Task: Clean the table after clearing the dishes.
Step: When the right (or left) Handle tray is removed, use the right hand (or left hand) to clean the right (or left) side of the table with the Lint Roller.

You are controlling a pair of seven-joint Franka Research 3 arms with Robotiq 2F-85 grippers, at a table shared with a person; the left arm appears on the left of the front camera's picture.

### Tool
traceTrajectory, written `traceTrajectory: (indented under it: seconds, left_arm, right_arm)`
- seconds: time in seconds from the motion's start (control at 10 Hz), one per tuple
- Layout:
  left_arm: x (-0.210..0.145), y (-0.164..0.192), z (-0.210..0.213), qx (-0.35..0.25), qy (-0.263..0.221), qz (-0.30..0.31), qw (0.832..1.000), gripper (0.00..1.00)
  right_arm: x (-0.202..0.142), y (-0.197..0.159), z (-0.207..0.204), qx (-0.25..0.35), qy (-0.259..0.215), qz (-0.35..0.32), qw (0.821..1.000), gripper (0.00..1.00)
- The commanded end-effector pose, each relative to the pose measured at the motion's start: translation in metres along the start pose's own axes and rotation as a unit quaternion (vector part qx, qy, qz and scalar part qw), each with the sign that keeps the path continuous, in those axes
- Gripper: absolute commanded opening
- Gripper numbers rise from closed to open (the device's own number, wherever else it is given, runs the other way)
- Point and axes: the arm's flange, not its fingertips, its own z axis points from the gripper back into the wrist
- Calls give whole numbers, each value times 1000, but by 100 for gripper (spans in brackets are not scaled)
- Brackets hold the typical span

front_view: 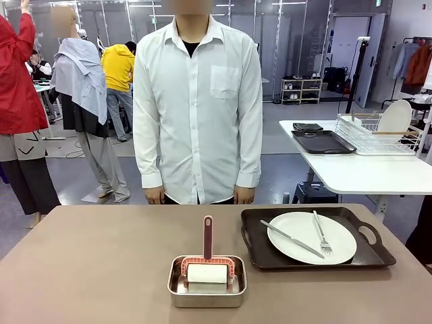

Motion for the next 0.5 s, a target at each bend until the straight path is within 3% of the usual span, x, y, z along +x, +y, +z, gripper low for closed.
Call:
traceTrajectory:
  seconds: [0.0,0.2,0.3,0.4]
  left_arm:
    - [-42,21,14,-130,-142,14,981,100]
    - [-84,48,15,-186,-205,69,958,100]
    - [-104,58,17,-226,-260,93,934,100]
    - [-118,66,17,-245,-277,119,921,100]
  right_arm:
    - [-2,-1,0,9,-6,10,1000,100]
    - [-2,-1,0,9,-6,10,1000,100]
    - [-2,-1,0,9,-6,10,1000,100]
    - [-2,-1,0,9,-6,10,1000,100]
